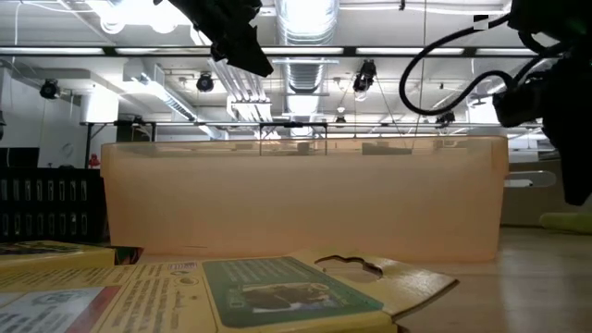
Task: Pick & Place School Supplies
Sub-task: Put the green hole puncher into the gray bin
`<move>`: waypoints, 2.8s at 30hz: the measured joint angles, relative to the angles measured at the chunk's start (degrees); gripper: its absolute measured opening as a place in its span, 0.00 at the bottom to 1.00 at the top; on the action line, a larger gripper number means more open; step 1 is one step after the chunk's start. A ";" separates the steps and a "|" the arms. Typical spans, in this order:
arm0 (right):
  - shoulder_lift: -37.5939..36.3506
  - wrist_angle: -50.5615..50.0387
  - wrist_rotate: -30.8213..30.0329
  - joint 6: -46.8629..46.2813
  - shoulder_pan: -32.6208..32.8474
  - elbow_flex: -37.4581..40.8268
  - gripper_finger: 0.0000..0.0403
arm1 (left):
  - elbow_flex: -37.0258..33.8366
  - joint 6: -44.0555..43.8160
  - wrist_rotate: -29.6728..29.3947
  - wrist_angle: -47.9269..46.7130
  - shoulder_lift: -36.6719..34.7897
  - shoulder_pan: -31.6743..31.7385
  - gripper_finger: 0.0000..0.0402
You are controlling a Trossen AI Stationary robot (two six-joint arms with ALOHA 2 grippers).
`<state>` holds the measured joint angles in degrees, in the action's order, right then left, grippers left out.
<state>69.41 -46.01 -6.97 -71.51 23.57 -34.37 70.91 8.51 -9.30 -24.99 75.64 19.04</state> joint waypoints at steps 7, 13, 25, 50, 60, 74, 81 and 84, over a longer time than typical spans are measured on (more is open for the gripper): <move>-0.12 5.84 2.04 -0.47 0.07 3.95 0.24 | 0.00 0.00 0.00 0.00 0.00 0.00 0.44; 0.20 6.84 3.25 -2.11 0.02 5.26 0.22 | 0.00 0.02 0.00 0.01 0.00 0.01 0.44; 2.82 11.68 3.72 1.61 -0.01 4.80 0.14 | 0.00 0.06 0.00 -0.38 0.00 -0.01 0.44; 4.48 8.87 -3.46 5.95 0.04 -6.93 0.05 | 0.00 0.46 0.00 -0.42 0.00 0.01 0.44; 1.70 -7.86 -26.29 -4.82 -1.69 -18.71 0.08 | 0.00 0.50 -0.01 -0.36 0.00 0.01 0.44; -0.63 -27.75 -33.82 -18.58 -20.51 -26.26 0.07 | 0.00 0.50 0.00 -0.37 0.00 0.01 0.44; -2.83 -17.43 -33.20 -9.25 -28.94 -21.49 0.07 | 0.00 0.63 0.00 -0.37 0.00 0.00 0.44; -3.72 -14.05 -31.26 -6.65 -32.35 -19.01 0.07 | 0.00 1.07 0.00 -0.39 0.00 -0.01 0.44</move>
<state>65.69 -60.06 -38.22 -78.17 -8.78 -53.37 70.91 9.58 -9.30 -25.39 75.64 19.03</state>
